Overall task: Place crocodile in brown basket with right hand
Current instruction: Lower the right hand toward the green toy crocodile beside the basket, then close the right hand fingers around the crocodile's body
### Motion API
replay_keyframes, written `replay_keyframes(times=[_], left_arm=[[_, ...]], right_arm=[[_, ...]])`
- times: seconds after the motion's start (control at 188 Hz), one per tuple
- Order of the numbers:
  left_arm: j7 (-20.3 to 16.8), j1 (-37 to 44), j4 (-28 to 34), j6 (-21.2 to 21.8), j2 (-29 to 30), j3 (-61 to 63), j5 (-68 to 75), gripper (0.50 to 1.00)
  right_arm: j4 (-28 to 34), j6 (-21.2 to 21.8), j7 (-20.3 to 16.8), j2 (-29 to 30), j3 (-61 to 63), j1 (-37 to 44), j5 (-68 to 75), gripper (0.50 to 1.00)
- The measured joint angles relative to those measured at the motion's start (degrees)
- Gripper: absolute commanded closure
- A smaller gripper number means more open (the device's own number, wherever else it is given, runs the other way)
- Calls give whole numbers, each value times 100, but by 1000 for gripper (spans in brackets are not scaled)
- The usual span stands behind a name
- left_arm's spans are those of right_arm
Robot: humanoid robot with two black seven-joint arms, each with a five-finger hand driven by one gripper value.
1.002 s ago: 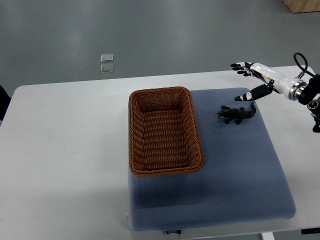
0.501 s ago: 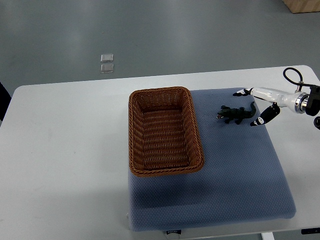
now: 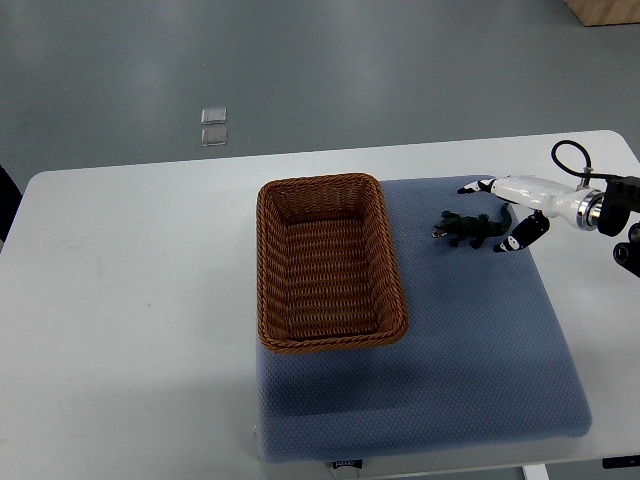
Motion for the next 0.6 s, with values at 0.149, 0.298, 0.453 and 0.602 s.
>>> replay_keyframes(times=[0.149,0.298,0.453,0.602], left_arm=[[0,0,0,0,0,0,0,500],[0,1,1,0,0,0,0,500],[0,2,1,0,0,0,0,500],[0,2,2,0,0,0,0,500]], right_arm=[[-32,-69,-8,51,-78,33,-51,619],[-70,-196,-12,127,-146,60,-62,634],[-90,-323,-12,150,-236,64,-70,650],[-109,-507,-12,216,-428,65,-73,656]])
